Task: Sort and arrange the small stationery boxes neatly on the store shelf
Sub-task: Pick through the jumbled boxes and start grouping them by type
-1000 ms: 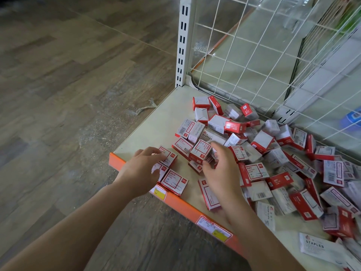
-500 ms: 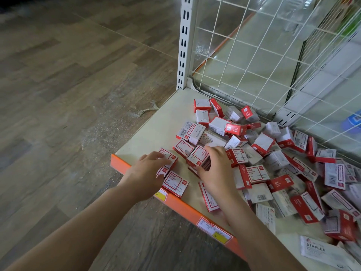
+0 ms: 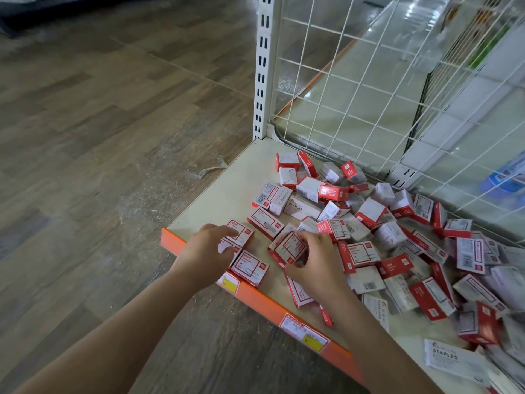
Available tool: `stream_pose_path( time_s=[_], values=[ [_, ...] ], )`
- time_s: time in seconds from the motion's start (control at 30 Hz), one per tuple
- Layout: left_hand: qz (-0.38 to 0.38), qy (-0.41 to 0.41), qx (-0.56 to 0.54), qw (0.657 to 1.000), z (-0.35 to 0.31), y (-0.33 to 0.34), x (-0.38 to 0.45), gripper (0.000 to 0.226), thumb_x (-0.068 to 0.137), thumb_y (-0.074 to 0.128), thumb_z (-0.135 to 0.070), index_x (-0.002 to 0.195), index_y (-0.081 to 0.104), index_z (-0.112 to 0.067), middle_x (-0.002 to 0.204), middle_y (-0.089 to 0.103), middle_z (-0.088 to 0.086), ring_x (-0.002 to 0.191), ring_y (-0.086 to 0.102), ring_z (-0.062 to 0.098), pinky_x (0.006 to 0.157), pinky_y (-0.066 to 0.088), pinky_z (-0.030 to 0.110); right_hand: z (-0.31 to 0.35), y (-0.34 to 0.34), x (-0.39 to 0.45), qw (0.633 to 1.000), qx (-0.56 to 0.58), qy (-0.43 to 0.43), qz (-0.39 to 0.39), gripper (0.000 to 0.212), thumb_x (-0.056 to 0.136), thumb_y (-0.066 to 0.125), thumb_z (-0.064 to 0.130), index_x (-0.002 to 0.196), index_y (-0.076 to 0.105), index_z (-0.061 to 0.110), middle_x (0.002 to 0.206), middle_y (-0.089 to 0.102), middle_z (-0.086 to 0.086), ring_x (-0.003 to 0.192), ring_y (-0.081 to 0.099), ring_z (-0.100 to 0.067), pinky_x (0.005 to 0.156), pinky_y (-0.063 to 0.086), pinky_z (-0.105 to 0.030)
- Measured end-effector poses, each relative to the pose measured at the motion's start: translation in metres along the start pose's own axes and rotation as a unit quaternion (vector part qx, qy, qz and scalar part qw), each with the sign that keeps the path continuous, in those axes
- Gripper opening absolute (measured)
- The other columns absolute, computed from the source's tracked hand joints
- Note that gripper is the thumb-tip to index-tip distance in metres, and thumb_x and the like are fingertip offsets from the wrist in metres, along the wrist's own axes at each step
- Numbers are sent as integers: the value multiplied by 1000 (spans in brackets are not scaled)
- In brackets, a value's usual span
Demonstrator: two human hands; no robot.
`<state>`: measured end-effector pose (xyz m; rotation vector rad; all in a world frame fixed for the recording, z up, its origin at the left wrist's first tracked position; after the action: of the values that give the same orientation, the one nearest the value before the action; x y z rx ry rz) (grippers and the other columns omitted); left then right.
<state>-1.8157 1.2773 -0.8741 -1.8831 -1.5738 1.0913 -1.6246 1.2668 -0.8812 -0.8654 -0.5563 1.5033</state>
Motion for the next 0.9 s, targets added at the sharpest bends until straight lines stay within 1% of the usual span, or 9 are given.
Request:
stream_pose_path(
  time_s=[0.1, 0.2, 0.37, 0.43, 0.5, 0.6, 0.67, 0.8, 0.9],
  values=[
    [5, -1, -40, 999, -9, 5, 0, 31, 93, 51, -20, 123, 57, -21, 106, 56, -4, 95, 53, 10, 79, 40, 21, -4, -6, -7, 999, 24, -18, -18, 58, 77, 71, 26, 127, 43, 21, 110, 36, 8, 110, 42, -9, 83, 40, -14],
    [40, 8, -64, 997, -21, 16, 1, 29, 93, 52, -26, 119, 62, -17, 95, 59, -8, 85, 56, 9, 71, 42, 19, 2, -10, -16, 998, 23, -60, 3, 58, 79, 68, 22, 129, 40, 22, 111, 30, 11, 111, 38, -4, 68, 37, -5],
    [119, 28, -96, 988, -38, 36, -4, 27, 95, 47, -29, 113, 65, -19, 92, 62, -10, 84, 56, 7, 82, 48, 25, 35, -10, -36, 985, 27, -162, 54, 53, 79, 60, 32, 127, 43, 21, 111, 31, 11, 103, 36, -2, 75, 37, -7],
    [134, 15, -129, 982, -38, 37, -6, 23, 95, 49, -28, 108, 65, -18, 90, 63, -8, 78, 58, 5, 75, 51, 21, 40, -7, -39, 982, 14, -180, 59, 52, 82, 61, 28, 130, 43, 19, 114, 33, 9, 104, 36, -6, 77, 38, -9],
    [142, -3, -148, 979, -37, 38, -7, 16, 94, 50, -26, 100, 63, -19, 84, 62, -8, 73, 59, 5, 70, 52, 20, 40, -7, -39, 983, 27, -174, 56, 54, 83, 61, 24, 133, 42, 19, 119, 34, 8, 113, 36, -7, 85, 44, -13],
    [141, -28, -159, 977, -35, 40, -6, 13, 95, 49, -24, 92, 60, -18, 82, 63, -4, 72, 59, 9, 75, 54, 26, 33, -8, -38, 986, 77, -136, 55, 57, 84, 61, 21, 136, 39, 19, 121, 33, 10, 118, 36, -5, 93, 47, -20],
    [135, -56, -180, 973, -31, 42, -5, 13, 95, 49, -22, 87, 59, -17, 80, 63, -2, 71, 59, 11, 75, 54, 28, 25, -7, -37, 989, 98, -105, 47, 57, 85, 60, 23, 137, 36, 21, 118, 34, 11, 114, 39, -3, 90, 47, -17],
    [117, -131, -286, 942, -21, 44, -5, 17, 94, 51, -19, 80, 58, -13, 78, 65, 2, 69, 62, 12, 68, 55, 23, 8, -6, -35, 988, 142, -54, 21, 54, 86, 60, 23, 135, 38, 23, 116, 44, 10, 106, 45, 0, 68, 40, 2],
    [96, -171, -383, 903, -16, 46, -5, 15, 94, 51, -14, 83, 60, -8, 80, 67, 9, 71, 64, 18, 71, 56, 28, 3, -2, -35, 982, 182, -35, 23, 48, 84, 63, 37, 128, 45, 28, 118, 52, 14, 106, 49, 2, 76, 42, -3]
  ],
)
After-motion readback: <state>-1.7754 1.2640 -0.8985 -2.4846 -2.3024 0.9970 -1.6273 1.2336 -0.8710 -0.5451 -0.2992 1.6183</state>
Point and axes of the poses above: each hand's wrist, its own x-axis towards the middle knuckle, its own y-axis out of the palm, z = x × y, the point moved 9 cm from there along x, towards the middle knuckle
